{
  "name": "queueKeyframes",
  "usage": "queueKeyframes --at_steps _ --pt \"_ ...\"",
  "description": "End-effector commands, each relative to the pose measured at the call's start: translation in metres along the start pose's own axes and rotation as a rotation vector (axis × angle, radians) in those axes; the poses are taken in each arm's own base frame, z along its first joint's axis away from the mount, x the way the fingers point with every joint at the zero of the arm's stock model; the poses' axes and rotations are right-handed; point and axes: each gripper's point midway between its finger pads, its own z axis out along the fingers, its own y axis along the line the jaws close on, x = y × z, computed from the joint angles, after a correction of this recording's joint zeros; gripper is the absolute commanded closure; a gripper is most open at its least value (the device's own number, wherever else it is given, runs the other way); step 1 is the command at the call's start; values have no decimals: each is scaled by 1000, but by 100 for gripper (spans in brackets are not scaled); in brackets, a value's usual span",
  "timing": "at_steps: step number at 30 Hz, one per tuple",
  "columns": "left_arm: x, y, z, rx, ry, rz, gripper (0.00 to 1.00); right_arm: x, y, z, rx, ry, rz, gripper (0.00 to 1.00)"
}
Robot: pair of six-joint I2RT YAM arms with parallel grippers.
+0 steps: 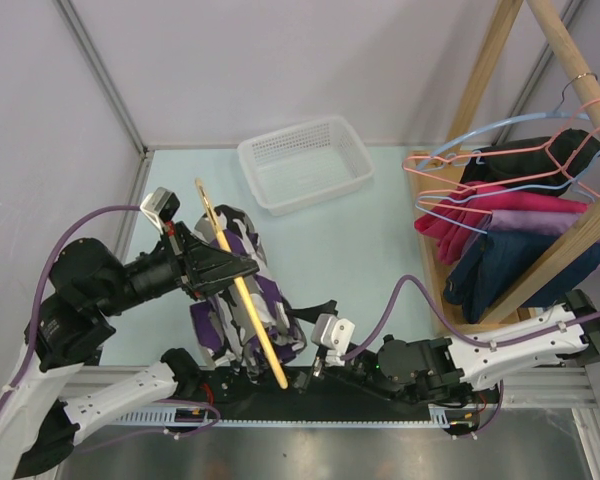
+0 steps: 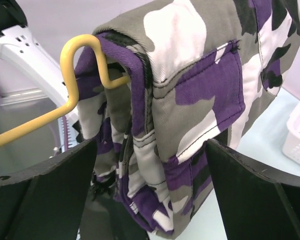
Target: Remove the trousers from the hanger
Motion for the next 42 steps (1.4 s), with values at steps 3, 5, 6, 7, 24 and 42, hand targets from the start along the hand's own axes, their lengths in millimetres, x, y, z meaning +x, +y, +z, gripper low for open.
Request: queueKeyframes --at_steps 3,5,6,7,24,42 --pt "3 -80 -30 272 -4 33 100 -42 -17 13 70 -127 91 17" --pt "4 -81 -32 278 -4 37 100 -43 -21 15 65 -131 113 22" --pt "4 -81 -32 277 -3 37 100 -43 -22 16 61 -130 118 24" --pt "5 -80 -31 275 0 37 100 -43 -20 17 43 -133 127 26" --pt "8 -79 -24 285 38 29 100 -53 -34 29 62 -165 112 49" --pt "11 -67 -22 277 50 9 100 -62 -40 48 84 -222 86 40"
